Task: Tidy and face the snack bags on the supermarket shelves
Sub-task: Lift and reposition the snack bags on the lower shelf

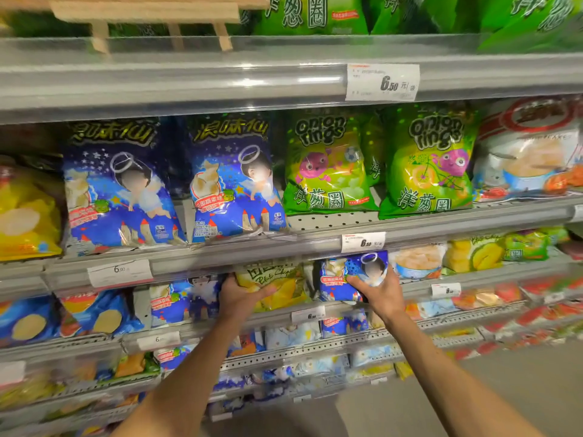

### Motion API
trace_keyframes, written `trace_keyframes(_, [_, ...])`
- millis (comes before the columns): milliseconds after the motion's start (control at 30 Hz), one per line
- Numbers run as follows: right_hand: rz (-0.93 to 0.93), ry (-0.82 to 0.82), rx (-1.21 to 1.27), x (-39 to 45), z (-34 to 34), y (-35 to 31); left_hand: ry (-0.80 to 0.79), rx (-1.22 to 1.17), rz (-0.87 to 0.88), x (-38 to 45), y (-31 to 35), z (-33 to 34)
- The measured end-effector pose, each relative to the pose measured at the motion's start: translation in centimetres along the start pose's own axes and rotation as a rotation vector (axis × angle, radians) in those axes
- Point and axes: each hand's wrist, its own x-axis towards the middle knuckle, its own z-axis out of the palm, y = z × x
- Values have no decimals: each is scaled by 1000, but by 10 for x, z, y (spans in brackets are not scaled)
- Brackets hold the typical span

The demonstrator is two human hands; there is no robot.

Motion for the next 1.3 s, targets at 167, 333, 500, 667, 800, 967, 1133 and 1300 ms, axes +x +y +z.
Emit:
trace_keyframes(167, [45, 6, 67, -2, -38, 15, 7, -29, -11, -7, 11, 14])
trace_keyframes(333, [48, 14, 36, -4, -92, 38, -19, -19, -34, -15, 28, 52])
trace_keyframes(500, [79, -2, 28, -6, -139, 61, -39, 0, -52, -23, 47, 101])
trace_keyframes(667, [63, -16, 61, -5, -167, 71, -97, 31, -74, -26, 59, 141])
trace_keyframes(800, [62, -56, 64, -1, -183, 79, -140, 66, -115, -26, 65, 165])
trace_keyframes(967, [57, -74, 49, 1, -193, 88, -153, 124, -103, -22, 58, 177])
trace_keyframes(1133, [68, -95, 52, -5, -192, 87, -192, 211, -106, -20, 53, 180])
trace_keyframes(1300, [74, -91, 51, -21, -184, 83, -245, 280, -42, -32, 55, 183])
